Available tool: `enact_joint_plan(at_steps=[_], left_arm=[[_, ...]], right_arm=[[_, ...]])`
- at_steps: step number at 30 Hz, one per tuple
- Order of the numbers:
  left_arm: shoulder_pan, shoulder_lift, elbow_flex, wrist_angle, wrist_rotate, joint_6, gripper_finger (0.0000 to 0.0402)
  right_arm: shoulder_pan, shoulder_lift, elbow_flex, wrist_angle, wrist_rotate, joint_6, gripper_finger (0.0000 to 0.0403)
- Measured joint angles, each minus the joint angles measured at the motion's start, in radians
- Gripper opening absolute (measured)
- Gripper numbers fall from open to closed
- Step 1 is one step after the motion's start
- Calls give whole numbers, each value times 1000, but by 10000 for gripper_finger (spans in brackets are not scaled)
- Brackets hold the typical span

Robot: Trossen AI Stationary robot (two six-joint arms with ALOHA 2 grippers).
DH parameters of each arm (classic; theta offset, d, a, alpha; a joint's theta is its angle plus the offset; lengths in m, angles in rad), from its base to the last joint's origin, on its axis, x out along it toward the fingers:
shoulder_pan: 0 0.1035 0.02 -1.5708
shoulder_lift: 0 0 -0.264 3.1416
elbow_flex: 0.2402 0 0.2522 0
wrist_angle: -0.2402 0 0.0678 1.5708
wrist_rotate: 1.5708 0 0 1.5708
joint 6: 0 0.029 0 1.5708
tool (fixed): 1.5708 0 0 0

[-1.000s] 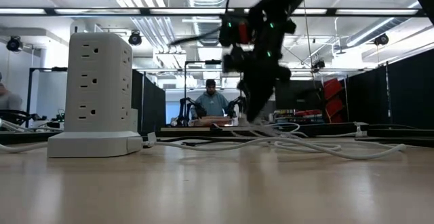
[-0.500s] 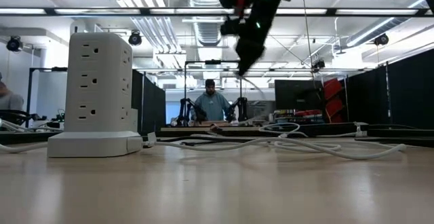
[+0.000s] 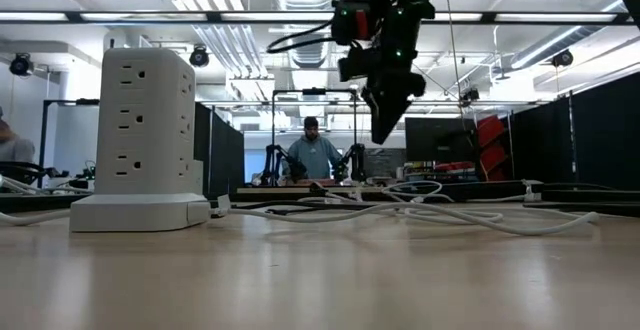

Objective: Insert USB
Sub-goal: Insert the left white charger cable into the purple charger adapter

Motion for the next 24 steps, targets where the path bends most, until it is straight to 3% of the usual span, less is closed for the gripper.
enact_joint_plan(at_steps=[3,7,17,24], left_arm=[[0,0,0,0,0,0,118],[0,0,0,0,0,1,118],[0,0,0,-1,0,-29,118],[0,0,0,-5,-1,-59,118]], right_arm=[[15,-3,0,49,-100,-44,202],[53,20,0,177,-283,-97,219],[58,206,-4,216,-280,-244,172],[56,245,-4,225,-281,-320,141]])
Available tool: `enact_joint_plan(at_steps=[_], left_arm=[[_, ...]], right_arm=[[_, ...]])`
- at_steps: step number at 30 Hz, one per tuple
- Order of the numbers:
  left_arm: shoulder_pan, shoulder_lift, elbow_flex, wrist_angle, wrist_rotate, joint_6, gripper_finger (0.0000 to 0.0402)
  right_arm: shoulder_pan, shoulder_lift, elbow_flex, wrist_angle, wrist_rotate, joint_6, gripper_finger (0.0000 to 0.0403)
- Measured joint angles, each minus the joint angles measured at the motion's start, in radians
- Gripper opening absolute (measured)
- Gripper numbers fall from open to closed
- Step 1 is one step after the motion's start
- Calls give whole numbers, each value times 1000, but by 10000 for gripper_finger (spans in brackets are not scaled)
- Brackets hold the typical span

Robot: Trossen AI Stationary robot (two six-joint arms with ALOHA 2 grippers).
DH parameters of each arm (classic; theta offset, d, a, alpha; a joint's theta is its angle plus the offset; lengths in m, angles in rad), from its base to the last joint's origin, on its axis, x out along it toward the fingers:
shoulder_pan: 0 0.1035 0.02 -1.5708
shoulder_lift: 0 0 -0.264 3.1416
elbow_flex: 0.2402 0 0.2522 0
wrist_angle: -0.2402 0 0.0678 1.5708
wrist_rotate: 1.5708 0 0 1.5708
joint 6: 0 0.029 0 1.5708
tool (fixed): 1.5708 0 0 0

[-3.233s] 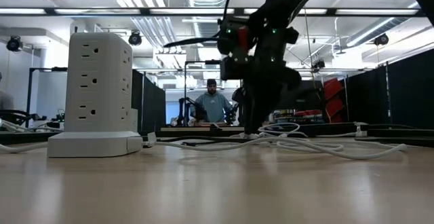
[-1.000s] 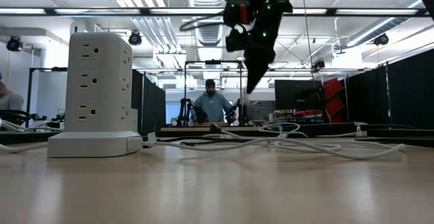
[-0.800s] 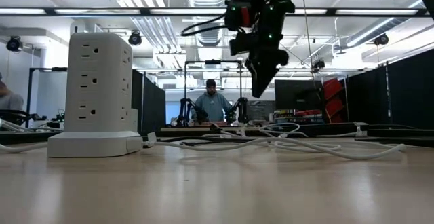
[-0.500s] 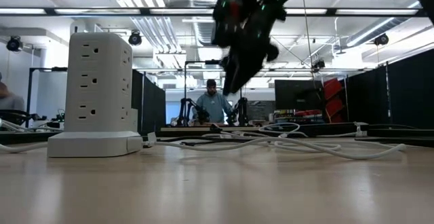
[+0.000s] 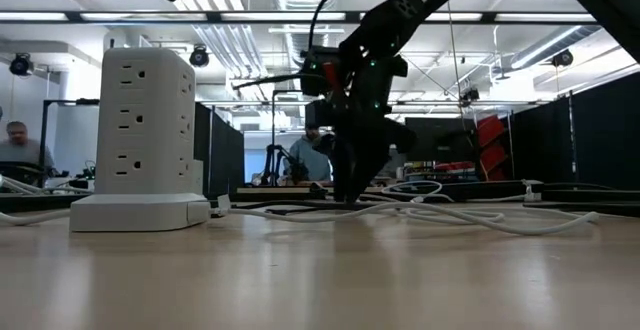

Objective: Insert USB
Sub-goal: Insert the left white charger cable into the purple charger adapter

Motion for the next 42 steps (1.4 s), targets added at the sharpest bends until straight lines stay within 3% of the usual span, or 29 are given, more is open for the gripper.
enact_joint_plan(at_steps=[23,28,31,36,42], left_arm=[[0,0,0,2,-26,-47,118],[0,0,0,2,-26,-48,118],[0,0,0,2,-26,-48,118],[-1,-11,0,1,-7,-54,118],[-34,-91,0,67,126,21,118]], right_arm=[[-3,39,-5,1,-2,-42,78],[-2,43,-5,-1,-2,-13,20],[0,37,6,-8,20,34,14],[1,-43,32,-26,98,89,14],[2,-243,71,-39,89,224,14]])
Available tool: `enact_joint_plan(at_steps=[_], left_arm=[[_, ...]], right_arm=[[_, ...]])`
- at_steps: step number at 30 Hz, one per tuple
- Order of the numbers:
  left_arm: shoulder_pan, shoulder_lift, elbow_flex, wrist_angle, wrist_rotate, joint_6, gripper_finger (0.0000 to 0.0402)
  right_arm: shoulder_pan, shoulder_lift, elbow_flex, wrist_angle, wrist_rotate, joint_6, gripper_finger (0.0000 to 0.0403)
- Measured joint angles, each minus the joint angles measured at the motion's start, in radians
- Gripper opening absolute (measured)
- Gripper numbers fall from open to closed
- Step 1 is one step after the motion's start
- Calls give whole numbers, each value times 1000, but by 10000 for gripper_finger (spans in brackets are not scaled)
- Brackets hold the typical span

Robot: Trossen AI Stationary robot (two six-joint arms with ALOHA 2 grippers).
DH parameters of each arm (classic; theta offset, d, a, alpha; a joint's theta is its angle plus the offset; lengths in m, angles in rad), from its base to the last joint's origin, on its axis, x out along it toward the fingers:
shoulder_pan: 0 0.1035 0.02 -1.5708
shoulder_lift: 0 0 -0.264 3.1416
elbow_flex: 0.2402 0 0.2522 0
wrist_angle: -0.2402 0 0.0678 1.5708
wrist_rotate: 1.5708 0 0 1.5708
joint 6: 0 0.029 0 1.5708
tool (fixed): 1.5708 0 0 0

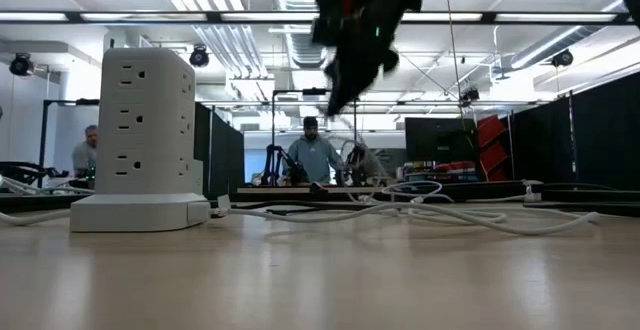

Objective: Insert USB
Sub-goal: Insert the left white charger cable into the purple charger adapter

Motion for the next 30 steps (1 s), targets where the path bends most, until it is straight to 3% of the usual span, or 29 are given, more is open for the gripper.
enact_joint_plan(at_steps=[4,11,16,18,22,26,28,30], left_arm=[[-8,-52,0,101,94,98,118],[-9,-61,-8,111,112,267,118],[-9,-4,-24,110,111,427,118],[-14,37,-24,115,61,433,118],[-43,130,-24,115,-91,417,118],[-51,233,-24,158,-250,157,118],[-39,288,-24,172,-263,12,118],[-36,340,-24,188,-245,-37,118]], right_arm=[[-6,-125,25,18,-92,179,14],[4,-248,28,25,-202,473,14],[4,-269,28,28,-413,635,14],[4,-265,27,28,-497,652,14],[4,-265,28,33,-573,581,14],[4,-280,27,25,-472,365,14],[4,-296,28,21,-417,262,14],[2,-308,28,4,-372,186,14]])
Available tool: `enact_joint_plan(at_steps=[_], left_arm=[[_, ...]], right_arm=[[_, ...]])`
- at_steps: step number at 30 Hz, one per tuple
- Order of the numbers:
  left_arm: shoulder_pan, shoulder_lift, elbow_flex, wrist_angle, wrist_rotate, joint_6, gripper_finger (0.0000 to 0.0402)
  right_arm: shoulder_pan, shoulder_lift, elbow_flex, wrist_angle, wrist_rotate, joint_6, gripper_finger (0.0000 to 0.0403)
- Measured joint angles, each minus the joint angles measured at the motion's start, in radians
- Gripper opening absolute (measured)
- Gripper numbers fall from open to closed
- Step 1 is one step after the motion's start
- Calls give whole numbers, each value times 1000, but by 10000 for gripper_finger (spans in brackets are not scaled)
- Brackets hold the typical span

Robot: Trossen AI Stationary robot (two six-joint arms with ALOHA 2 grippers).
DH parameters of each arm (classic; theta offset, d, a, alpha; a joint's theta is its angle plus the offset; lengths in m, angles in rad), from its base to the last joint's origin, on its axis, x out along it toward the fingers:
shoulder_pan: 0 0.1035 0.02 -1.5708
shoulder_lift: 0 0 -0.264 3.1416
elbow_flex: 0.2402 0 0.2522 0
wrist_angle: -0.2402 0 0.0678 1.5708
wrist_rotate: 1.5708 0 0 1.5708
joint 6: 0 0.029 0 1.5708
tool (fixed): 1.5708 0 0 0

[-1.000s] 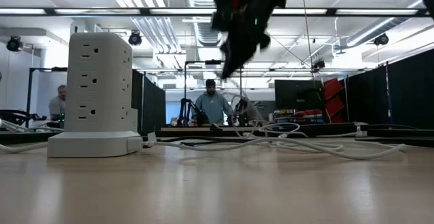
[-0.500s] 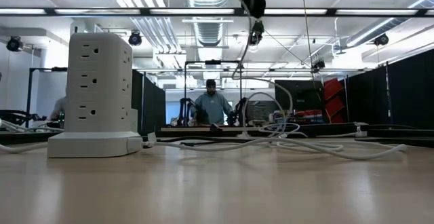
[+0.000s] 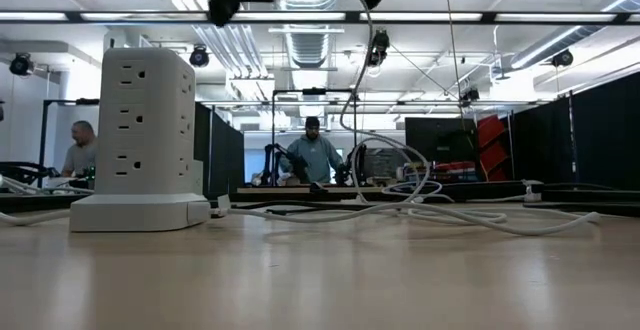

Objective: Insert USB
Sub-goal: Insert the left white charger cable into the purple charger adapter

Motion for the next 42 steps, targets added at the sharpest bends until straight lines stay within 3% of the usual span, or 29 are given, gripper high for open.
enact_joint_plan(at_steps=[4,7,10,13,20,25,30,42], left_arm=[[-4,77,3,48,23,69,118],[-22,110,3,119,15,278,118],[-51,129,5,202,20,564,118],[-59,153,6,255,-13,738,118],[-55,216,6,262,-63,952,118],[-54,239,6,264,-42,1010,118],[-54,259,6,259,30,981,118],[-65,264,6,251,78,928,118]], right_arm=[[-20,-12,0,-45,-5,-34,14],[-58,-17,0,-89,-50,75,14],[-123,13,0,-128,-293,214,14],[-166,51,0,-129,-537,406,14],[-179,116,0,-127,-735,644,14],[-179,142,0,-126,-752,704,14],[-177,175,0,-127,-727,721,14],[-152,203,0,-137,-675,754,14]])
